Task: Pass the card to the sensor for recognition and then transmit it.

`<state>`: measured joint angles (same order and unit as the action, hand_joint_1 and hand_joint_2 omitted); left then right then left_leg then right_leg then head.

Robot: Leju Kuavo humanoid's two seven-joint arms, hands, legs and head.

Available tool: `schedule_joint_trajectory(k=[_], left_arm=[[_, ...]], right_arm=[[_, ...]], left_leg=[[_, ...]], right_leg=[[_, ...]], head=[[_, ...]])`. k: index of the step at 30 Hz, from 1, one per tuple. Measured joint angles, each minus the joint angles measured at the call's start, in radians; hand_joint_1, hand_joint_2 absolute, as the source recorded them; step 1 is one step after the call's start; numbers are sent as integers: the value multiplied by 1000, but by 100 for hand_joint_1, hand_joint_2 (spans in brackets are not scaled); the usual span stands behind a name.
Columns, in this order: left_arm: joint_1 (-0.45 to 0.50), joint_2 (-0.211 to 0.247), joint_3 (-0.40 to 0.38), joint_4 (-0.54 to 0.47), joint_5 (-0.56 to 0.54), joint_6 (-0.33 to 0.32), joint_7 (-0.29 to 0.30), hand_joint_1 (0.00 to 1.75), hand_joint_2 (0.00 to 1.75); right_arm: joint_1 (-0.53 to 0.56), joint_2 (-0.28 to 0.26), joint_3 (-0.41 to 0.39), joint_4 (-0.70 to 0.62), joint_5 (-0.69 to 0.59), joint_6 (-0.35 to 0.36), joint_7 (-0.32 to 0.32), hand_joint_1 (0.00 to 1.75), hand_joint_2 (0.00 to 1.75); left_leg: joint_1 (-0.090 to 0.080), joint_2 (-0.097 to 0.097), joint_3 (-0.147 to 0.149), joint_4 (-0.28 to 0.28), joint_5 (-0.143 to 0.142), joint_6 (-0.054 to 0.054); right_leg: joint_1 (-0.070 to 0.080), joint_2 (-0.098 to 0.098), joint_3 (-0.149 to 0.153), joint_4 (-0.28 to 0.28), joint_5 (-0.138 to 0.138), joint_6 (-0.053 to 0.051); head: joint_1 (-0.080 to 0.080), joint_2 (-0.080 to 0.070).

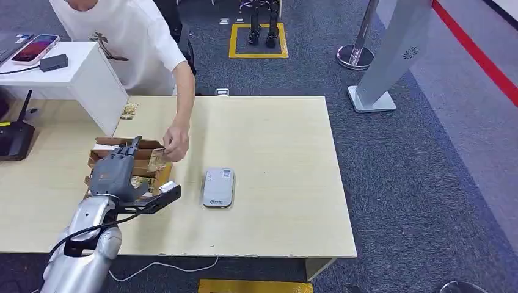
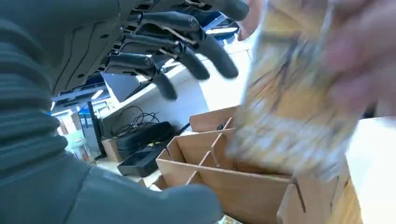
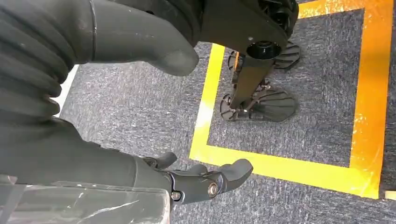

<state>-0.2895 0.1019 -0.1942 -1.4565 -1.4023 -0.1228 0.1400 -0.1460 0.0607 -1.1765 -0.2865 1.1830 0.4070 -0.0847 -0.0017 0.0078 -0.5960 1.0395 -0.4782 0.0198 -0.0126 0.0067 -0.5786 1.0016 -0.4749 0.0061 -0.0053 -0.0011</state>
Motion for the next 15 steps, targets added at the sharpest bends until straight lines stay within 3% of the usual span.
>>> schedule_joint_trajectory(k=[15], left_arm=[[20, -18, 0, -21, -22, 8, -15, 0, 175]], right_arm=[[14, 0, -3, 0, -2, 0, -6, 0, 175]], left_leg=[[0, 0, 0, 0, 0, 0]], right_leg=[[0, 0, 0, 0, 0, 0]], head=[[0, 0]])
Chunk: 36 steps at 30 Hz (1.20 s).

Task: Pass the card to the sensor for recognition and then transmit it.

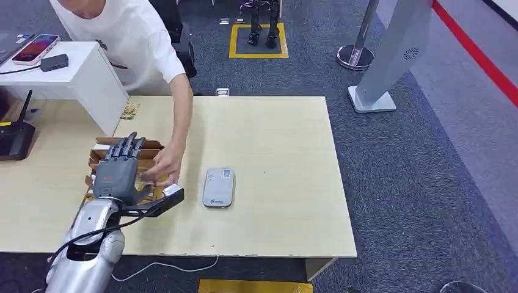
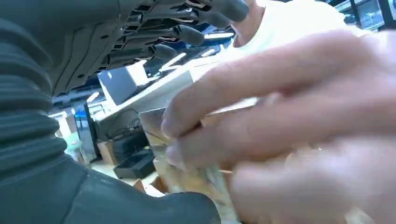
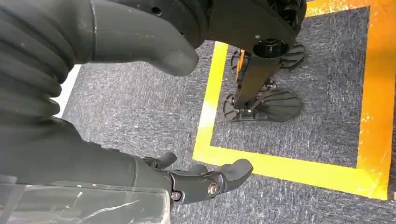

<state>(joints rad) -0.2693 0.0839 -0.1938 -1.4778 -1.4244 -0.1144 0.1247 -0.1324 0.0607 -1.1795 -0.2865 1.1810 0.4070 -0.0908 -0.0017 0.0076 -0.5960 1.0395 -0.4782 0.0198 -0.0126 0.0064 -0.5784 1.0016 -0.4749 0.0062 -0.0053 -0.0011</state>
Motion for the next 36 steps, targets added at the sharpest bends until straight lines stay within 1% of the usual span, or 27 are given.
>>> schedule_joint_trajectory(k=[9, 14, 27, 36], left_arm=[[1, -1, 0, 0, -6, -1, -3, 0, 175], [1, 1, 0, 0, -12, -3, -18, 0, 175], [-4, 10, 0, -36, -20, -4, -19, 0, 175], [-9, 14, 0, -41, -21, -7, -19, 0, 175]], right_arm=[[1, 0, -5, 0, 0, 0, 0, 0, 175], [3, 0, -5, 0, -10, 0, 0, 0, 175], [7, 0, -6, 0, -13, 0, -3, 0, 175], [8, 0, -6, 0, -13, 0, -5, 0, 175]], left_leg=[[0, 0, 0, 0, 0, 0], [0, 0, 0, 0, 0, 0], [0, 0, 0, 0, 0, 0], [0, 0, 0, 0, 0, 0]], right_leg=[[0, 0, 0, 0, 0, 0], [0, 0, 0, 0, 0, 0], [0, 0, 0, 0, 0, 0], [0, 0, 0, 0, 0, 0]], head=[[0, 0], [0, 0], [0, 0], [0, 0]])
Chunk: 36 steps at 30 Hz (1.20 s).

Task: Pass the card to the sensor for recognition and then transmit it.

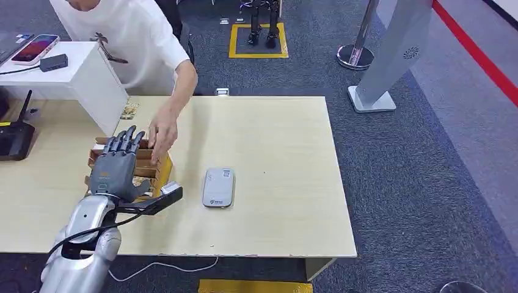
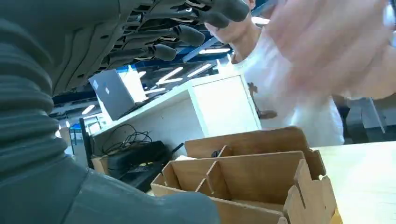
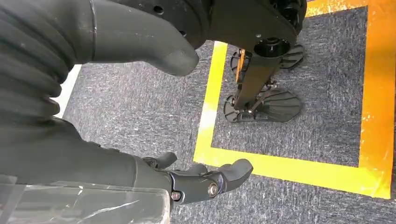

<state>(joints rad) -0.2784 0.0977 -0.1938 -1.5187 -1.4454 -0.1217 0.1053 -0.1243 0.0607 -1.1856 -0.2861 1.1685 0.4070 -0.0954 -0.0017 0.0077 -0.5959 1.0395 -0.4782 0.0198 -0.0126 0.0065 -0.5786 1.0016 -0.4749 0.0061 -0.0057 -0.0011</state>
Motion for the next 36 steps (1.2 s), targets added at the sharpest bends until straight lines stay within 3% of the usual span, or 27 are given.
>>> schedule_joint_trajectory(k=[36], left_arm=[[0, 16, 0, -11, 3, -13, 0, 0, 175]], right_arm=[[4, 0, -1, 0, -4, 0, -2, 0, 175]], left_leg=[[0, 0, 0, 0, 0, 0]], right_leg=[[0, 0, 0, 0, 0, 0]], head=[[0, 0]])
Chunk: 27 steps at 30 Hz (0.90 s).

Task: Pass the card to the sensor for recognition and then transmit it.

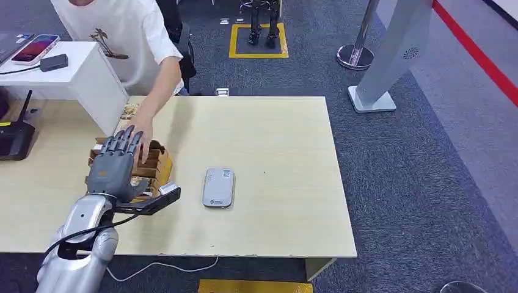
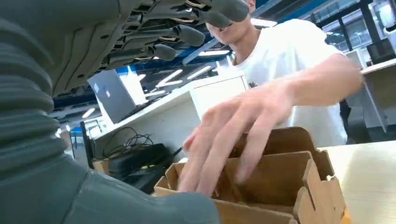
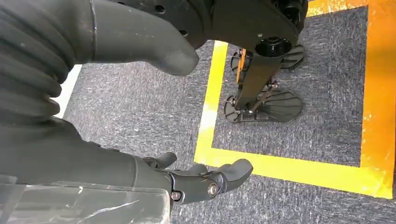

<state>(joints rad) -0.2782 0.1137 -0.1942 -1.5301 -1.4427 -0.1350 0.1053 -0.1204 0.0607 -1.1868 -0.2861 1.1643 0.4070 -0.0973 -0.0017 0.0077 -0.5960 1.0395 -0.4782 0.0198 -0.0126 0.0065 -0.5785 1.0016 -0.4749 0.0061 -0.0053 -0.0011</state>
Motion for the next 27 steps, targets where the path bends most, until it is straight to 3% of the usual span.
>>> schedule_joint_trajectory(k=[27], left_arm=[[4, 16, 0, 0, -1, -3, 0, 0, 175]], right_arm=[[1, 0, 0, 0, 0, 0, 1, 0, 175]], left_leg=[[0, 0, 0, 0, 0, 0]], right_leg=[[0, 0, 0, 0, 0, 0]], head=[[0, 0]])
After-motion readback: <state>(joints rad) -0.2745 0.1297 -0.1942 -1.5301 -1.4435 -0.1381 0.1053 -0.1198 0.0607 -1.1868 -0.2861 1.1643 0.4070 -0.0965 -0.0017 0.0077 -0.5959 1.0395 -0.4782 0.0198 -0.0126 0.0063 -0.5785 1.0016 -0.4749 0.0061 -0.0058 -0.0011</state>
